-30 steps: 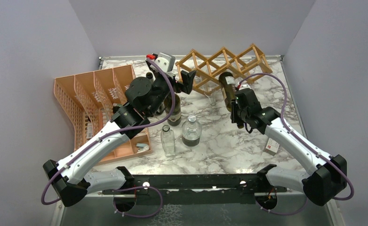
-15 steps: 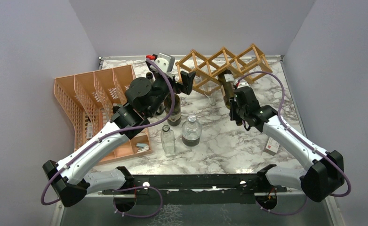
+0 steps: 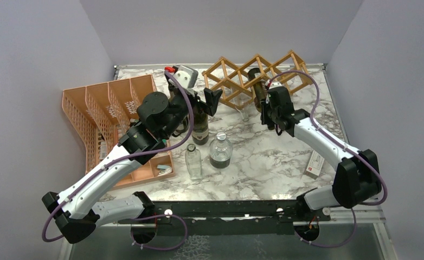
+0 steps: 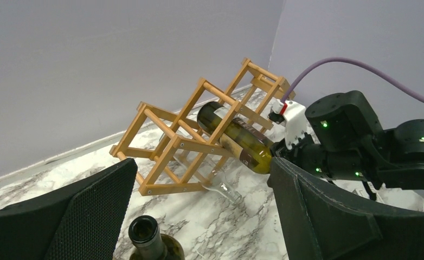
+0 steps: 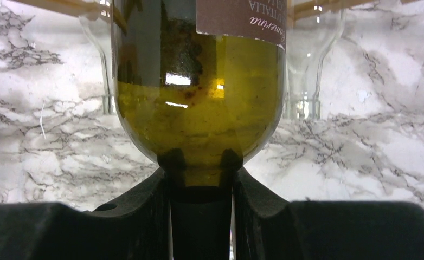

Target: Put the wine bottle on the wine rack

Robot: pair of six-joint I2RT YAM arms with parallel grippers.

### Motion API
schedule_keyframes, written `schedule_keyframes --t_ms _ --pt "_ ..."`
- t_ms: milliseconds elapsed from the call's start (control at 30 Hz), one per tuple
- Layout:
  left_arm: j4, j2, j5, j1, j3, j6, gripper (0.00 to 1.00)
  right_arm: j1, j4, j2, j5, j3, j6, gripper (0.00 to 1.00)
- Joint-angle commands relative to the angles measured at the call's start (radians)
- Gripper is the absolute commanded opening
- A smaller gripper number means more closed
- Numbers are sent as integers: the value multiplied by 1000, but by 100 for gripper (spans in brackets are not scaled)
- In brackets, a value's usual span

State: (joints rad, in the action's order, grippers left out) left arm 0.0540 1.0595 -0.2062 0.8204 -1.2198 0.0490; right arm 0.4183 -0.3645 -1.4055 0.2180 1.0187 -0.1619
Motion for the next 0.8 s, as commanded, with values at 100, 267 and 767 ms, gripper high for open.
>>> schedule_keyframes --t_ms 100,267,767 --pt "37 -44 14 2 -1 11 99 -36 154 -73 -78 121 55 2" --pt "56 -44 11 2 -2 11 99 -47 173 -107 -84 144 55 5" --pt "114 -16 24 3 -27 -21 99 -57 139 -213 -17 253 91 30"
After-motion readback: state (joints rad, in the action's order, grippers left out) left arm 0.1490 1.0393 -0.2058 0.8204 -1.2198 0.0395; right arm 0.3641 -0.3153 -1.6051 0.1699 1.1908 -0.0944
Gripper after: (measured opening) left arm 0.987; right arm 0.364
